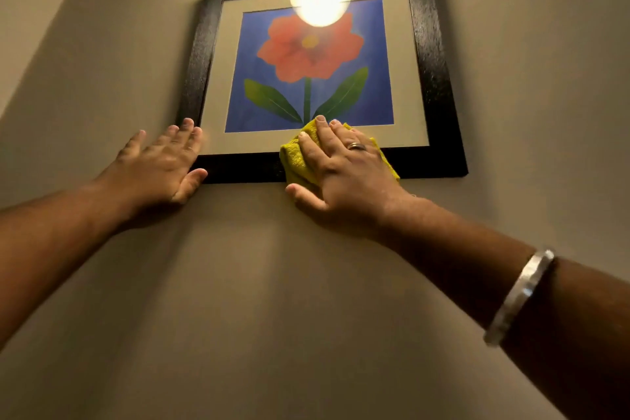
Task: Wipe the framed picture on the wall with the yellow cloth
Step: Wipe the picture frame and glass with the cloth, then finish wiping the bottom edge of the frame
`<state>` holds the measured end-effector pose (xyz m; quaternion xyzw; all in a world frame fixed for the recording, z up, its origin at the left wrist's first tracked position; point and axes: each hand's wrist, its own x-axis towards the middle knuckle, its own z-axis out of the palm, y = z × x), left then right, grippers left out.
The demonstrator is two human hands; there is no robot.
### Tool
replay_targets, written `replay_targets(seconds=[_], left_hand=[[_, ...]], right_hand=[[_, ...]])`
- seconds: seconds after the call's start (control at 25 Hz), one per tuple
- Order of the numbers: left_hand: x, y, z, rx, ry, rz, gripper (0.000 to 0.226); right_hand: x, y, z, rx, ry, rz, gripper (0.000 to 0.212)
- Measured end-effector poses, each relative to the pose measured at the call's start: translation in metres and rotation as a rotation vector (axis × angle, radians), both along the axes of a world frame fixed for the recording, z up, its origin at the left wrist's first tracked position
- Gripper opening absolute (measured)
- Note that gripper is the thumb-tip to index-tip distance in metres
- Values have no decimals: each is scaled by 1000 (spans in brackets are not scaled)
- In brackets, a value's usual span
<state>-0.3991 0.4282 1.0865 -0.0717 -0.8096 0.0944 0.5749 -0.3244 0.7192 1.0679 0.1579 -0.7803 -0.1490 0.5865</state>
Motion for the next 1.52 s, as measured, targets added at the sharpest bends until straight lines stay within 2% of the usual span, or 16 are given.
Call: replay_targets(seconds=[0.12, 0.16, 0.2, 0.32, 0.4, 0.48, 0.56, 0.6, 0.72, 0.8, 0.88, 0.96, 1.12, 1.2, 1.36, 1.52], left_hand=[[20, 7, 3, 2, -128, 91, 77], [25, 9, 3, 5, -158, 112, 79], [30, 13, 4, 13, -180, 116, 80], [45, 20, 0, 7, -196, 97, 80], [57, 18, -6, -50, -142, 77, 79], [75, 7, -12, -79, -74, 2, 75], [98, -14, -17, -63, -84, -148, 69], [110, -23, -21, -29, -152, -256, 68], [149, -64, -54, 123, -471, -527, 77], [161, -106, -93, 182, -568, -527, 59], [174, -177, -142, 288, -570, -477, 28], [190, -255, -188, 464, -546, -437, 13], [227, -384, -269, 825, -560, -368, 17], [240, -438, -320, 980, -564, -317, 19], [254, -509, -459, 1188, -617, -214, 18], [279, -520, -681, 1646, -633, -189, 26]], right_hand=[[22, 6, 38, 66, -266, 39, 51], [31, 8, 52, 84, -344, 67, 46], [39, 8, 63, 110, -383, 56, 51], [47, -4, 76, 217, -308, -169, 79], [50, -13, 78, 243, -253, -243, 70], [57, -21, 74, 250, -214, -250, 44], [62, -41, 56, 230, -182, -168, 27], [62, -56, 44, 214, -190, -100, 23], [56, -131, -4, 163, -364, 170, 23], [50, -196, -36, 136, -520, 360, 26], [43, -277, -77, 136, -681, 523, 21], [36, -354, -122, 89, -860, 706, 18], [29, -489, -219, -150, -1202, 1108, 16], [28, -553, -273, -193, -1337, 1241, 13], [29, -644, -408, -143, -1549, 1292, 15], [36, -684, -618, -95, -1934, 1130, 15]])
